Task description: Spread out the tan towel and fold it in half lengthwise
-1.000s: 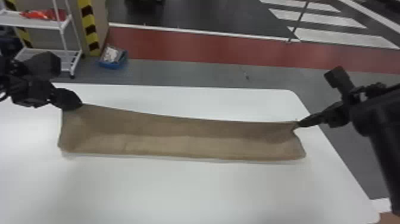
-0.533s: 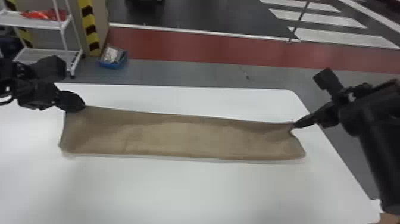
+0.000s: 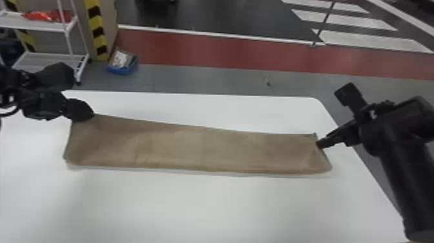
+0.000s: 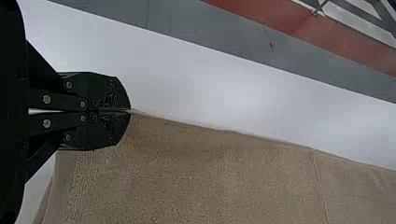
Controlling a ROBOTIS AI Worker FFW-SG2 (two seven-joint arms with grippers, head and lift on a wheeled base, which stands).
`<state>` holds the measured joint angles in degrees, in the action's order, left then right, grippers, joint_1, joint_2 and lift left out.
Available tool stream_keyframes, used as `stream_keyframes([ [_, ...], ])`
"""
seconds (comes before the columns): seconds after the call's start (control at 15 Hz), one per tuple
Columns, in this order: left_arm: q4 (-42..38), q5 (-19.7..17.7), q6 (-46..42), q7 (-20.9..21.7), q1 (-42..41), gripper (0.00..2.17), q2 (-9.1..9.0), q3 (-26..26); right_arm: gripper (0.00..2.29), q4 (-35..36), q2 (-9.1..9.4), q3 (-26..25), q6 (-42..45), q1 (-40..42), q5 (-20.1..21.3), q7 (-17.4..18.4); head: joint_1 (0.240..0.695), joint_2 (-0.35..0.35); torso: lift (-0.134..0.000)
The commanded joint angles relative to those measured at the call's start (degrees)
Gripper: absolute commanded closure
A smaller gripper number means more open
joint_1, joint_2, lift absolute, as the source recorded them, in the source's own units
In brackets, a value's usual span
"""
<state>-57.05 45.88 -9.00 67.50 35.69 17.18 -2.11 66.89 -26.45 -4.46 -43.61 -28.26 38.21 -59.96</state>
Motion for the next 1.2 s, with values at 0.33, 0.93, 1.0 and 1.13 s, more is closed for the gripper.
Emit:
stream_keyframes([
  [0.33, 0.4, -1.2, -1.2, -3.3, -1.3, 0.85, -0.22, 1.1, 0.08, 8.8, -1.06, -4.3, -2.1, 6.6, -3.6, 0.1, 0.695, -0.214, -0.12],
  [0.93, -6.9, -8.9, 0.5, -4.0, -6.2, 0.03, -0.22, 7.6, 0.09, 14.6, -2.46, -9.2, -13.1, 9.4, -11.0, -0.1, 0.695, -0.232, -0.12],
  [1.0, -7.1, -9.9, 1.8, -4.0, -6.4, 0.04, -0.3, 9.4, 0.09, 14.7, -2.99, -10.0, -17.0, 8.7, -13.1, 0.1, 0.695, -0.233, -0.12],
  [1.13, -7.3, -12.7, 8.6, -3.8, -6.4, 0.04, -0.22, 11.0, 0.09, 14.7, -3.61, -11.7, -24.4, 7.0, -17.4, 1.4, 0.695, -0.225, -0.12],
])
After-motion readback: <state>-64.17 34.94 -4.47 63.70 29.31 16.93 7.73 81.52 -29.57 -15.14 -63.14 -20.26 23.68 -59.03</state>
